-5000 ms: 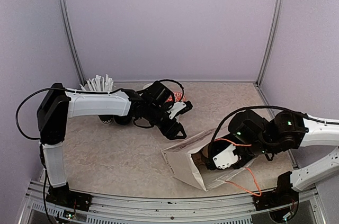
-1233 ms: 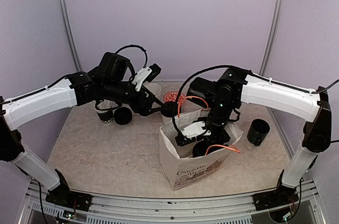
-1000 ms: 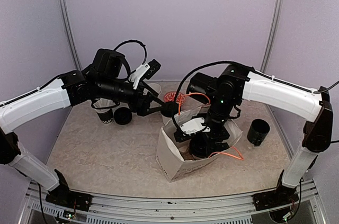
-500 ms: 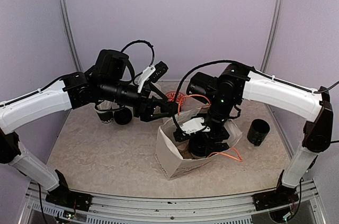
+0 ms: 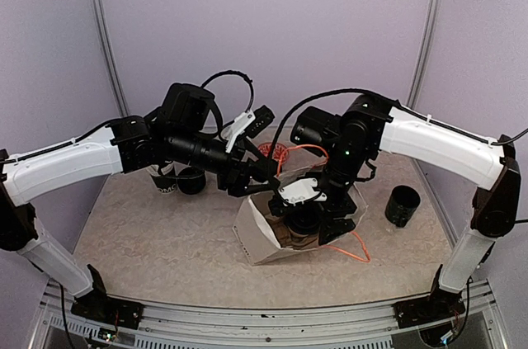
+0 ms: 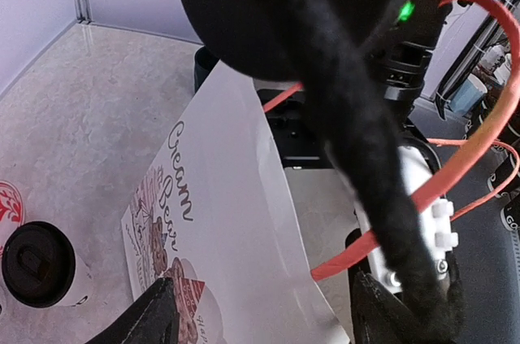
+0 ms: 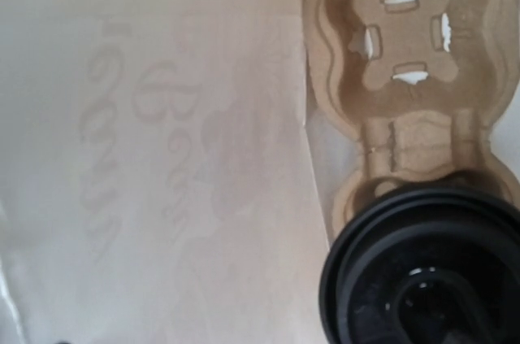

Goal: Pack the takeout coffee

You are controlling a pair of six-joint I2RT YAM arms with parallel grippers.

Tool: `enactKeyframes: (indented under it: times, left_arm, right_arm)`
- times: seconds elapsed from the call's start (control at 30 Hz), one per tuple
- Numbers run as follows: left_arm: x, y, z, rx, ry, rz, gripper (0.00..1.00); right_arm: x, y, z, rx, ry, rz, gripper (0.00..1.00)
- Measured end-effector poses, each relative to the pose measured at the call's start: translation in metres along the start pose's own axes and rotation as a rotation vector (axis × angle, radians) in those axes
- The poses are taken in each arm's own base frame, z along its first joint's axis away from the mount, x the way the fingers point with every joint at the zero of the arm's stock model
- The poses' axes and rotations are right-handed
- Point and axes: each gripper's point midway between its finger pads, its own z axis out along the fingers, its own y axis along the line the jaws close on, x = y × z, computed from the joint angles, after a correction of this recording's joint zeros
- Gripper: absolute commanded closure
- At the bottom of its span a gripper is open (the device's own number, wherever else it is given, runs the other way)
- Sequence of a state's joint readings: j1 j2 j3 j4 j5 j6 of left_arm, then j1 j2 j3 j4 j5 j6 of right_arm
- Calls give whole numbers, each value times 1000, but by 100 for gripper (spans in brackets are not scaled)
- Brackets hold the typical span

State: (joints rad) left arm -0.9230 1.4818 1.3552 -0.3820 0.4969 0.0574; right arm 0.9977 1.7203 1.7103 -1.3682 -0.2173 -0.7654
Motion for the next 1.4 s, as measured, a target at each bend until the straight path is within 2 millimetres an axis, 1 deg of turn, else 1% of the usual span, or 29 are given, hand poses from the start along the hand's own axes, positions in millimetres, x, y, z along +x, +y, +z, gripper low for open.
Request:
enactKeyframes:
  times: [0.13, 0.3, 0.47, 0.67, 0.83, 0.93, 1.13, 1.3, 1.4]
  left_arm:
    - [3, 6, 9, -17, 19, -5, 31]
    - [-3, 14, 8, -69, 14, 0, 33]
    - [-9, 27, 5, -130, 3, -1, 40]
    - [-3, 49, 4, -183, 15, -36, 49]
    - [-1, 54, 5, -188, 16, -51, 53]
    - [-2, 58, 3, -193, 12, -63, 54]
    - [-3, 76, -1, -226, 4, -83, 56]
    - [-1, 79, 2, -225, 5, -86, 59]
    - [0, 79, 4, -218, 8, -88, 61]
  right_arm:
    - [0, 0, 0, 0, -1, 0, 2]
    - [0, 0, 0, -2, -2, 0, 2]
    - [0, 0, -2, 8, -4, -4, 2]
    - [-3, -4, -10, 40, -14, -14, 4]
    - [-2, -5, -11, 47, -11, -23, 4]
    - [-8, -9, -19, 71, -29, -37, 4]
    - [-22, -17, -45, 140, -85, -73, 4]
    - [-27, -17, -61, 178, -115, -96, 4]
    - [-28, -17, -67, 195, -123, -101, 4]
